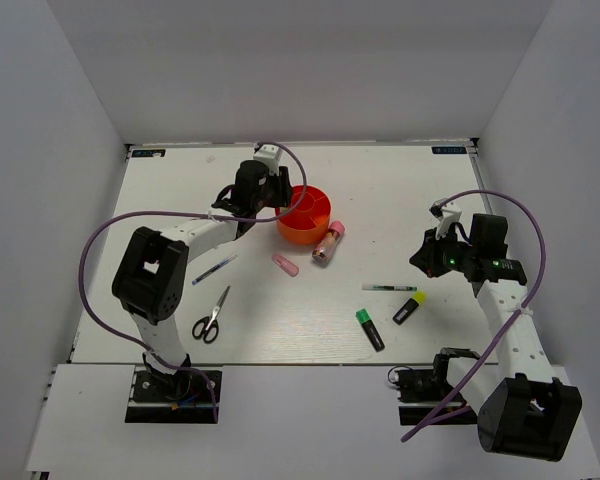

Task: Sort the stationery into containers
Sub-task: Place the stationery in the storage box, then pick up the stationery from the center of the board.

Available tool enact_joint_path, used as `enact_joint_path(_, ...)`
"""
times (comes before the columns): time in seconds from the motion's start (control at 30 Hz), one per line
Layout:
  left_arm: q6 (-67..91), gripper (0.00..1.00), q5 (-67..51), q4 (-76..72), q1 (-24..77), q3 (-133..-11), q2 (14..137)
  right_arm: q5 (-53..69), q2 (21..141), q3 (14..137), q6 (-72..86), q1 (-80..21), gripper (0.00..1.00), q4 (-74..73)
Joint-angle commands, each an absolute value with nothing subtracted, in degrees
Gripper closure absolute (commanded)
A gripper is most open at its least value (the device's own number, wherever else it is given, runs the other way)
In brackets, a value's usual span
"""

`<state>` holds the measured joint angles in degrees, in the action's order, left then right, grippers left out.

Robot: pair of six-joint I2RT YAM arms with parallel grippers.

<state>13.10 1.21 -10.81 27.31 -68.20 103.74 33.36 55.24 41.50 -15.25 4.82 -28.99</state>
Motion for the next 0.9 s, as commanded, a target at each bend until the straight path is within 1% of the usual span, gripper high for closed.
enact_joint_path(0.0,13.01,0.48,2.55,-9.84,27.60,-69.87,101.08,33.84,55.11,42.80,-15.56,4.92,0.96,-28.56)
enact_joint_path(0.03,12.75,0.83,3.16,-10.10,27.60,-69.18,99.94,33.75,54.85,42.89,-15.64,4.92,0.95,-28.48)
enact_joint_path(0.07,12.74,0.83,3.16,-10.11,27.60,-68.73,98.28,33.75,54.84,42.89,-15.64,4.92,0.95,-28.48)
enact_joint_path(0.1,12.66,0.93,3.95,-9.85,27.68,-68.38,97.22,33.84,54.93,42.89,-15.73,5.10,0.95,-28.56)
enact_joint_path(0.13,12.83,0.99,4.48,-8.10,27.86,-67.86,96.16,33.75,55.02,42.89,-15.56,5.10,0.95,-28.83)
enact_joint_path(0.17,13.18,1.00,6.05,-6.35,28.12,-67.76,92.24,33.84,54.93,42.80,-15.64,4.92,0.92,-28.57)
enact_joint_path(0.2,13.71,1.00,8.15,-1.89,28.21,-67.94,90.98,34.01,54.84,42.98,-15.64,5.10,0.86,-28.56)
enact_joint_path(0.23,14.84,1.00,9.91,5.46,28.47,-68.72,89.84,34.01,54.76,42.72,-15.82,5.01,0.73,-28.74)
enact_joint_path(0.27,19.55,1.00,10.63,9.54,28.74,-69.43,87.74,33.93,54.84,42.80,-15.56,5.01,0.57,-28.65)
enact_joint_path(0.3,21.25,0.95,12.29,13.50,28.74,-70.30,85.89,33.58,55.10,42.80,-15.47,4.92,0.36,-28.57)
enact_joint_path(0.33,24.92,0.89,12.39,23.37,29.18,-70.14,84.30,33.40,55.46,43.06,-15.64,4.92,0.31,-28.83)
enact_joint_path(0.37,29.40,0.72,12.48,26.34,29.44,-70.05,83.68,33.31,55.63,43.24,-15.82,4.92,0.31,-28.92)
enact_joint_path(0.4,33.88,0.65,11.18,31.50,29.62,-68.92,82.63,33.14,56.16,43.42,-15.91,4.75,0.31,-29.35)
enact_joint_path(0.43,36.36,0.58,10.73,35.12,30.05,-68.12,81.75,33.13,56.86,43.68,-15.91,4.75,0.34,-29.96)
enact_joint_path(0.47,38.91,0.53,9.85,36.46,30.15,-67.25,81.30,33.40,57.13,44.20,-15.91,4.75,0.42,-30.14)
enact_joint_path(0.5,44.77,0.48,7.84,38.21,30.41,-64.97,81.04,33.31,57.48,44.47,-15.73,4.66,0.64,-30.58)
enact_joint_path(0.57,48.94,0.46,5.55,40.59,31.02,-63.73,80.95,33.49,57.66,44.47,-15.47,4.83,0.83,-30.59)
enact_joint_path(0.6,53.22,0.46,3.80,40.61,31.29,-63.37,81.64,33.31,57.66,44.47,-14.77,4.66,0.89,-30.06)
enact_joint_path(0.63,54.91,0.45,3.61,40.52,31.64,-62.93,82.52,33.14,57.57,44.30,-14.59,4.75,0.91,-29.97)
enact_joint_path(0.77,61.59,0.45,4.65,40.78,34.88,-63.72,86.12,32.43,57.48,43.77,-13.97,4.83,0.91,-29.53)
enact_joint_path(0.87,68.37,0.43,4.14,40.96,35.24,-64.07,88.84,31.82,57.65,43.68,-13.89,5.01,0.91,-29.53)
